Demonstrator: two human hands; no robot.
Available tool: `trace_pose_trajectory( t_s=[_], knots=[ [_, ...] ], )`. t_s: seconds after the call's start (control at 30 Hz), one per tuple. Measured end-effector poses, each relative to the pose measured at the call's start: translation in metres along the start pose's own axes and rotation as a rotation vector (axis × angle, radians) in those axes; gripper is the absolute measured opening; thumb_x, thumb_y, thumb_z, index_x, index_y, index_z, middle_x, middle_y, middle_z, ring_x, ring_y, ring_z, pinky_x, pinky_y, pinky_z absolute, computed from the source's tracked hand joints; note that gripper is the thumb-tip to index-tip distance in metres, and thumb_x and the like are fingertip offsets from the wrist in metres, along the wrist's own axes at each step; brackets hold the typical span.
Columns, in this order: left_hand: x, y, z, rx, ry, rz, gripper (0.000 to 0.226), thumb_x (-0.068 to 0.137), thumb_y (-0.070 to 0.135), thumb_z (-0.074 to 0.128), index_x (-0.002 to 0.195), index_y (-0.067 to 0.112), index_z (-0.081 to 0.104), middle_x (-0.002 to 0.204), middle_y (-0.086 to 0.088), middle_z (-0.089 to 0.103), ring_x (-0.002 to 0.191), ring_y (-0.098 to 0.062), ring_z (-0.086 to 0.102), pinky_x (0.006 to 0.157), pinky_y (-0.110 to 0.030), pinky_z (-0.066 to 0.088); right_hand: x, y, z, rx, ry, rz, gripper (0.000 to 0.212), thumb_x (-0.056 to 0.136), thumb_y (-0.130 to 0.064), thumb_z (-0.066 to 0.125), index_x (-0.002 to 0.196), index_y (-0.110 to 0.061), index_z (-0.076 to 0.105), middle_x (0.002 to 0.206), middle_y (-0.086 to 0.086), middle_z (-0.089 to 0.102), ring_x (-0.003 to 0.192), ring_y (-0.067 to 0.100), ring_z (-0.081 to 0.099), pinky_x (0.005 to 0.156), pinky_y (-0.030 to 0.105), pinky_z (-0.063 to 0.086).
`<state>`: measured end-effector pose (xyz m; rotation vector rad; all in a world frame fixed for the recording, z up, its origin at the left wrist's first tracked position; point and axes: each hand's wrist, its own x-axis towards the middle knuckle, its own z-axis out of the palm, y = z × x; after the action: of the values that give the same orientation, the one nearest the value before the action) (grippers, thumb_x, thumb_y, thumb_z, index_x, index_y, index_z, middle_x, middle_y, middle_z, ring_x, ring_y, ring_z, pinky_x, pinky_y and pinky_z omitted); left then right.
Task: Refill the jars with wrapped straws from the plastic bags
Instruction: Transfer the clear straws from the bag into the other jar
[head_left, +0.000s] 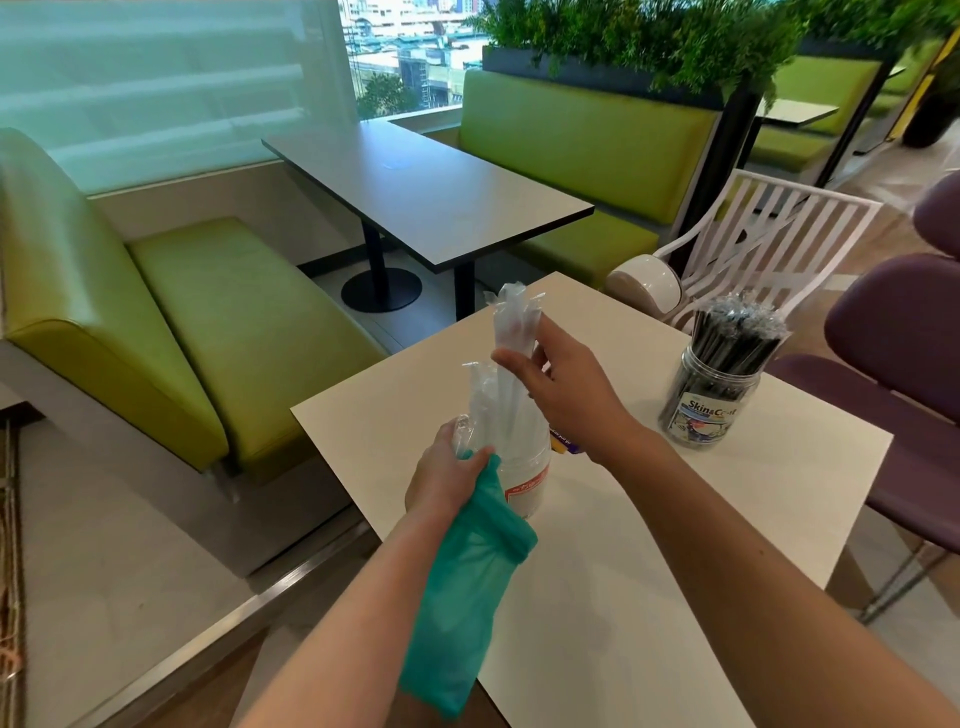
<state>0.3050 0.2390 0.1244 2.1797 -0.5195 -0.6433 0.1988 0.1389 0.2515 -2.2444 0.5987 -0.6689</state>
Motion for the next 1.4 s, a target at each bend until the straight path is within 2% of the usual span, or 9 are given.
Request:
trace_pose_trajectory(
  t_s=[0.2, 0.4, 0.53, 0.67, 0.83, 0.93, 1.2, 1.3, 1.4],
  knots=[
    [0.002, -0.001, -0.001, -0.002, -0.012, -0.004, 0.061, 0.090, 0.047, 0.062, 0.144, 0.034, 0.036, 0.126, 0.000, 0.061, 0.106, -0.024, 0.061, 0.093, -0.046, 0.052, -0.007, 0.026, 0.014, -0.090, -0.012, 0.050, 0.049, 0.091, -0.048, 0.058, 0.133, -0.024, 0.052, 0.117, -0.009, 0.058, 0.079, 0.007, 0.056, 0.078, 0.023, 0.051],
    [0.002, -0.002, -0.002, 0.022, -0.008, 0.002, 0.065, 0.088, 0.052, 0.062, 0.144, 0.033, 0.037, 0.129, 0.000, 0.060, 0.112, -0.025, 0.059, 0.094, -0.041, 0.051, -0.010, 0.060, 0.039, -0.381, 0.174, 0.144, 0.053, 0.083, -0.057, 0.063, 0.124, -0.024, 0.062, 0.107, -0.005, 0.042, 0.101, 0.012, 0.038, 0.089, 0.028, 0.048],
    [0.001, 0.000, -0.002, 0.025, -0.010, 0.000, 0.066, 0.087, 0.053, 0.062, 0.144, 0.033, 0.036, 0.128, 0.000, 0.060, 0.111, -0.025, 0.060, 0.093, -0.045, 0.052, -0.008, 0.062, 0.043, -0.441, 0.209, 0.118, 0.072, 0.077, -0.049, 0.074, 0.137, -0.026, 0.040, 0.132, 0.004, 0.038, 0.119, 0.021, 0.038, 0.101, 0.034, 0.037],
    [0.001, 0.001, -0.003, 0.032, -0.014, 0.001, 0.064, 0.088, 0.052, 0.062, 0.144, 0.034, 0.037, 0.129, -0.001, 0.061, 0.112, -0.026, 0.060, 0.094, -0.046, 0.051, 0.001, 0.052, 0.037, -0.397, 0.224, -0.189, 0.100, 0.071, -0.028, 0.084, 0.148, -0.026, 0.020, 0.151, 0.005, 0.028, 0.138, 0.024, 0.032, 0.111, 0.036, 0.028],
    [0.000, 0.001, -0.003, 0.017, -0.018, 0.001, 0.061, 0.088, 0.053, 0.062, 0.142, 0.035, 0.039, 0.125, 0.001, 0.062, 0.107, -0.024, 0.062, 0.092, -0.046, 0.053, -0.006, 0.072, 0.050, -0.742, 0.028, -0.269, 0.068, 0.090, -0.027, 0.066, 0.147, -0.012, 0.034, 0.154, 0.007, 0.033, 0.146, 0.024, 0.024, 0.119, 0.038, 0.007],
    [-0.001, 0.000, -0.002, 0.003, -0.015, 0.017, 0.062, 0.090, 0.050, 0.061, 0.144, 0.032, 0.037, 0.127, -0.001, 0.062, 0.109, -0.024, 0.061, 0.093, -0.045, 0.052, -0.024, 0.085, 0.064, -0.785, 0.010, -0.254, 0.059, 0.093, -0.020, 0.062, 0.145, -0.006, 0.039, 0.152, 0.010, 0.038, 0.143, 0.024, 0.031, 0.117, 0.040, 0.011],
    [-0.006, 0.004, -0.002, -0.048, -0.051, 0.065, 0.059, 0.097, 0.039, 0.055, 0.150, 0.028, 0.032, 0.139, -0.004, 0.054, 0.121, -0.025, 0.054, 0.099, -0.039, 0.047, -0.034, 0.082, 0.063, -0.806, -0.070, -0.231, 0.073, 0.093, -0.029, 0.061, 0.152, -0.008, 0.024, 0.159, 0.009, 0.021, 0.148, 0.024, 0.013, 0.118, 0.045, -0.004],
    [-0.009, 0.000, -0.003, -0.115, -0.049, 0.065, 0.056, 0.100, 0.039, 0.050, 0.150, 0.023, 0.031, 0.144, -0.003, 0.046, 0.128, -0.025, 0.048, 0.105, -0.036, 0.041, -0.035, 0.076, 0.063, -0.742, 0.034, -0.197, 0.059, 0.094, -0.021, 0.058, 0.148, -0.014, 0.035, 0.156, 0.007, 0.032, 0.148, 0.027, 0.017, 0.119, 0.050, 0.001],
    [-0.010, -0.002, -0.005, -0.227, -0.008, -0.017, 0.038, 0.099, 0.040, 0.049, 0.123, 0.012, 0.041, 0.121, -0.009, 0.057, 0.102, -0.025, 0.058, 0.094, -0.040, 0.048, -0.048, 0.065, 0.068, -0.629, 0.207, -0.124, 0.045, 0.088, -0.019, 0.061, 0.132, -0.022, 0.052, 0.142, 0.005, 0.045, 0.136, 0.027, 0.031, 0.112, 0.050, 0.023]
  ],
)
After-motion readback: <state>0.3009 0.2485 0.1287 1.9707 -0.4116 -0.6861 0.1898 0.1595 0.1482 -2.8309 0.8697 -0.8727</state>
